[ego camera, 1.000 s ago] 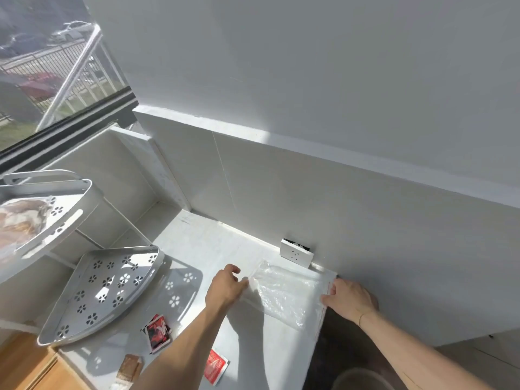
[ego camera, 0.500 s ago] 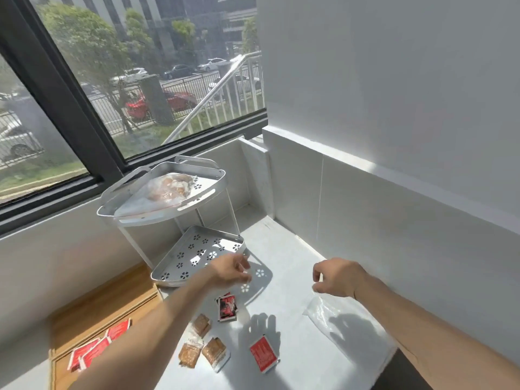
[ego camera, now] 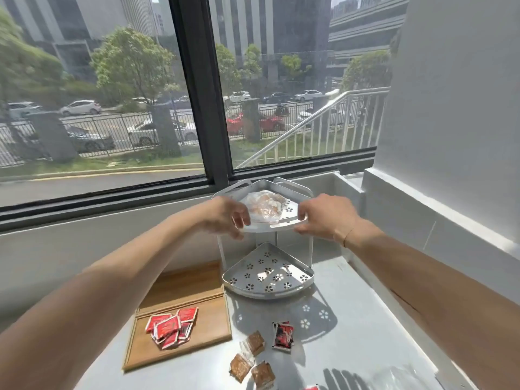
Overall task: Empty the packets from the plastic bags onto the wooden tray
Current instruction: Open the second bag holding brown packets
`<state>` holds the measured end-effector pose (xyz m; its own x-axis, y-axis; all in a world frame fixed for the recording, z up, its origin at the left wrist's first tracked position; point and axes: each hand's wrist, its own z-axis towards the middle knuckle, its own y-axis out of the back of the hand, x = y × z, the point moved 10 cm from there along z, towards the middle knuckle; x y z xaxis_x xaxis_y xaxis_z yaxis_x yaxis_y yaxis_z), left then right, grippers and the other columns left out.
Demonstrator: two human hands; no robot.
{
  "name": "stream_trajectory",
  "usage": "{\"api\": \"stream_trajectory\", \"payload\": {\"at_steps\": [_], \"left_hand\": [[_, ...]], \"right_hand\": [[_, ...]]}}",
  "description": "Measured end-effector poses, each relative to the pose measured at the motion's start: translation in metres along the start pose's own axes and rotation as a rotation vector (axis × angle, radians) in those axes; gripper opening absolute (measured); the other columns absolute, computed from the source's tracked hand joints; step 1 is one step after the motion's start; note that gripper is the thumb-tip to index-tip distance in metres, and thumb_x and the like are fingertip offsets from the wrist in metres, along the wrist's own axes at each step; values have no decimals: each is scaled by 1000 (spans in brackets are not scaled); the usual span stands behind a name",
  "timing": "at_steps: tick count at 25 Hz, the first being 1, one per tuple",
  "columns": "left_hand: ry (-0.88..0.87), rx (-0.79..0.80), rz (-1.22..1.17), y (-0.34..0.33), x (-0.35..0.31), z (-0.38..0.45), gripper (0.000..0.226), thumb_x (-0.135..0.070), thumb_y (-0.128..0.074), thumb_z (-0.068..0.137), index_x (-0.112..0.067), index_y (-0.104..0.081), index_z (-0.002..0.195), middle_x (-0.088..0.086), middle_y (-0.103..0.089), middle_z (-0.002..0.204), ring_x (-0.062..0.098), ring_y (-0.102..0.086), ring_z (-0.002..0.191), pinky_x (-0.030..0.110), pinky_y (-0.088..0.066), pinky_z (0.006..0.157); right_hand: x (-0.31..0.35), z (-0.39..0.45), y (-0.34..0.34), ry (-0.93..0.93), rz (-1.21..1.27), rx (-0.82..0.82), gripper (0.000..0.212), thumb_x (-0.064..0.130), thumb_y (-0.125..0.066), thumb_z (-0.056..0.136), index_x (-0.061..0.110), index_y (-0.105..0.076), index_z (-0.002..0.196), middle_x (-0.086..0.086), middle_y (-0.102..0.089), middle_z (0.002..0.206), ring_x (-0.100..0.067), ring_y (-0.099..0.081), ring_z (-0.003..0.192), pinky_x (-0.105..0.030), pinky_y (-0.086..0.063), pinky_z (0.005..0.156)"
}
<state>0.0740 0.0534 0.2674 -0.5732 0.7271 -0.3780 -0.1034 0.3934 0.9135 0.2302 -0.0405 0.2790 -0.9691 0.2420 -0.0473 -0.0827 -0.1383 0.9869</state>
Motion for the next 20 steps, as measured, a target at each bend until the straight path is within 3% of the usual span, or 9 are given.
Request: {"api": "stream_trajectory", "payload": {"at_steps": [2,5,11,15,20], "left_hand": [[8,-88,66,22,7,-1,29,-21,-82,75,-24,-67,100,-11,-62,88,15,-64,88,27,-52,77],[-9,-154,246,33,11,6,41,-32,-84,71,-24,-65,107,-6,-60,99,18,-60,93,33,-50,77],[-62,-262,518,19,21,24,53,-40,-80,72,-26,-55,116,-1,-55,122,23,-52,112,36,-45,81],[-83,-321,525,12,30,31,38,-32,-74,78,-23,-55,109,1,-57,117,24,-55,107,30,-34,74],[-95,-319,507,17,34,31,11,-23,-55,91,-22,-59,101,0,-62,108,24,-58,104,35,-39,82]], "right_hand": [[21,14,19,82,-71,-89,35,60,-60,81,32,-67,102,3,-69,103,-23,-62,101,-31,-37,66],[54,24,24,229,-188,-158,44,63,-61,79,28,-63,105,3,-67,109,-25,-56,108,-36,-35,73],[66,37,-4,179,-108,-73,47,53,-65,81,25,-55,119,1,-61,121,-25,-53,114,-39,-42,86],[73,36,-19,154,-123,-105,29,29,-59,88,26,-59,117,1,-62,119,-27,-53,111,-36,-33,74],[69,46,-12,131,-129,-150,17,13,-50,89,22,-65,93,2,-70,100,-29,-57,98,-32,-27,67]]}}
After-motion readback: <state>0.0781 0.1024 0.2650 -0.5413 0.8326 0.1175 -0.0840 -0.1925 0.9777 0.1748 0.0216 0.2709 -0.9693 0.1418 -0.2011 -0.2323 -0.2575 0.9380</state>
